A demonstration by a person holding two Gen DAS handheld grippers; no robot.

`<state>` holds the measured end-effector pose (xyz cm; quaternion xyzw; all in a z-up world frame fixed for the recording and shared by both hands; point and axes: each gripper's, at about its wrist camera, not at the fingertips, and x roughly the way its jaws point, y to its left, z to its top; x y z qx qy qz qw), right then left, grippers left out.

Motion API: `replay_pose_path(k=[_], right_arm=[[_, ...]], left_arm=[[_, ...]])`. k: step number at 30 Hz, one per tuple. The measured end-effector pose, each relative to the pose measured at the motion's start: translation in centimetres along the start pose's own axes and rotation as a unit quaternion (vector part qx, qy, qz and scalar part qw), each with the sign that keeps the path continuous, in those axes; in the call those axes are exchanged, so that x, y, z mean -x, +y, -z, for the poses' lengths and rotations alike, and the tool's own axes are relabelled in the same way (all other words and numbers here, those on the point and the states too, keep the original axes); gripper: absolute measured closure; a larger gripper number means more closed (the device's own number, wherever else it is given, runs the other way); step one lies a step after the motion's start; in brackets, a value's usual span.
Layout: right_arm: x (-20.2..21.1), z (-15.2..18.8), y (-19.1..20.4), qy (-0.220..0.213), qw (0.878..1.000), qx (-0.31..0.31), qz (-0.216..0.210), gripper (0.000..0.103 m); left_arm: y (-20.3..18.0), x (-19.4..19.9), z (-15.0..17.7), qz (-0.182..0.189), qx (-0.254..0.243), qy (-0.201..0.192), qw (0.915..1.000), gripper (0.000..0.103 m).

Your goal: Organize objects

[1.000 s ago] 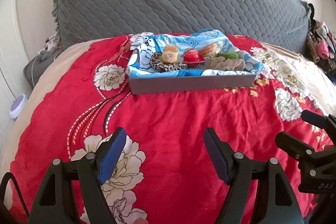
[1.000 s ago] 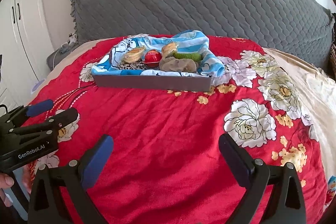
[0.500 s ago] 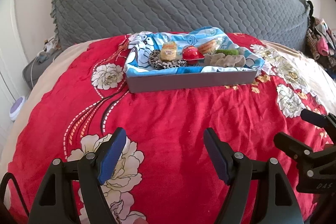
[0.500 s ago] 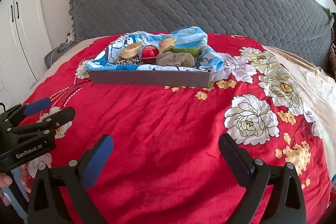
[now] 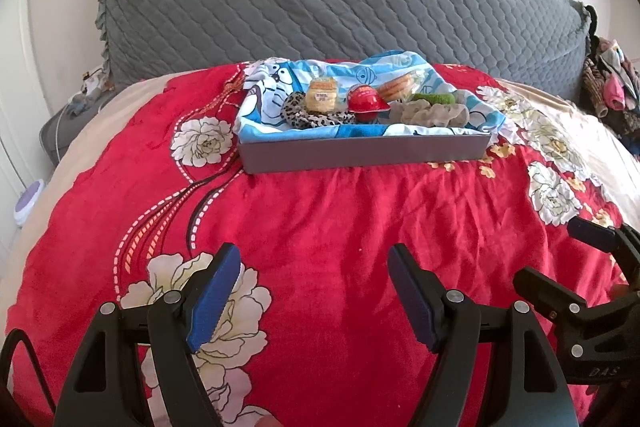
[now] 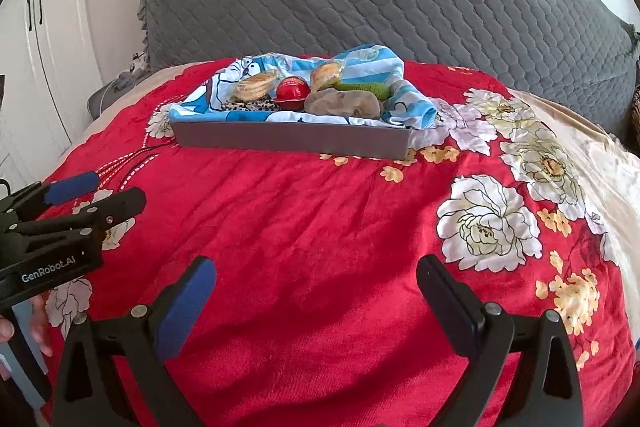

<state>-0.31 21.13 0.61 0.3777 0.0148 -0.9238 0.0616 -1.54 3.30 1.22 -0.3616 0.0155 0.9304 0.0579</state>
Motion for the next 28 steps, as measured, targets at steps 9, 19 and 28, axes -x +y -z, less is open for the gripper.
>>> replay_pose_path(k=[9,19,28], right_arm=[[-1.0,0.6,0.2,0.008,1.000,0.008,0.010,0.002],[-1.6,1.0,0.2,0.013,1.000,0.012,0.016,0.002],[-1.6,1.0,0.2,0.011,1.000,0.015,0.017,0.002]], left_arm=[[0.3,-1.0,0.4,-0.004,0.004,0.006,1.0000,0.026],[0.6,-1.3,0.6,-0.003,0.005,0.009,0.9999,0.025],[0.3,-1.2,0.5,0.004,0.003,0.003,1.0000,0.024]])
